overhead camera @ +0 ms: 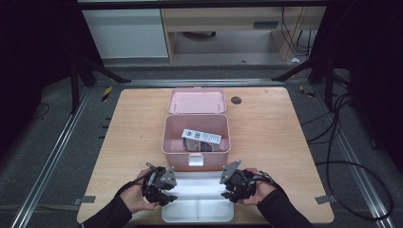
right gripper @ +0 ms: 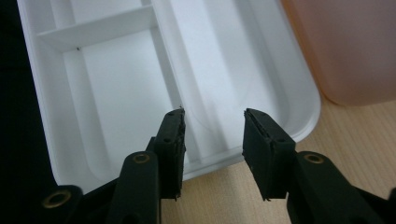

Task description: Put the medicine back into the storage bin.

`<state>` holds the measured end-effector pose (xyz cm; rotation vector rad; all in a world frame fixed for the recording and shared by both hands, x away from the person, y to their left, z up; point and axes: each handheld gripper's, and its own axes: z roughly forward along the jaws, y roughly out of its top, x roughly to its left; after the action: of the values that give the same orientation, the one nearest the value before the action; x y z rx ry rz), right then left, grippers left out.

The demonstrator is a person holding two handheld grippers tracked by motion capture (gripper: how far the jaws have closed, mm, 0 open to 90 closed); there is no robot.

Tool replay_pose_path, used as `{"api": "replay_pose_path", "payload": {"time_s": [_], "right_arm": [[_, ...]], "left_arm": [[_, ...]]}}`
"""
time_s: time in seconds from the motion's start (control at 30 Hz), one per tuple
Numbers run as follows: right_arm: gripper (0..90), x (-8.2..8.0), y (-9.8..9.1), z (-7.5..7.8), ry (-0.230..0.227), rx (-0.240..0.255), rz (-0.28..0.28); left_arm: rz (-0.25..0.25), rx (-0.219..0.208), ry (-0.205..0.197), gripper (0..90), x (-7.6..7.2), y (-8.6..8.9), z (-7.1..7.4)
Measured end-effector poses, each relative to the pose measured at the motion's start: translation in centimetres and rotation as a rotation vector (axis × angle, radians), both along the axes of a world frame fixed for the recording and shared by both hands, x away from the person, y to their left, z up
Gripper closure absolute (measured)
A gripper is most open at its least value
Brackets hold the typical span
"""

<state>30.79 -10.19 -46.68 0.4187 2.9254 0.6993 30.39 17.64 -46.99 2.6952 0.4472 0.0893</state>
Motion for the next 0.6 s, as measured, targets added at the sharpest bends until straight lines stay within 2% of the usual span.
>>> {"api": "replay_pose_path", "payload": {"time_s": [0.2, 0.43, 0.6], "right_arm": [[67.8, -0.2, 0.7, -0.7, 0.017, -0.044, 0.036], [76.5, -0.3, 1.8, -1.5, 0.032, -0.122, 0.084], [79.9, -0.2, 2.0, -1.7, 0.039, -0.138, 0.091]], "left_arm": [[-0.014, 0.037, 0.01, 63.1, 0.1, -0.3, -0.5], [-0.032, 0.067, 0.025, 68.6, 0.3, -0.6, -0.9], [-0.037, 0.079, 0.032, 70.4, 0.4, -0.8, -1.2]]}}
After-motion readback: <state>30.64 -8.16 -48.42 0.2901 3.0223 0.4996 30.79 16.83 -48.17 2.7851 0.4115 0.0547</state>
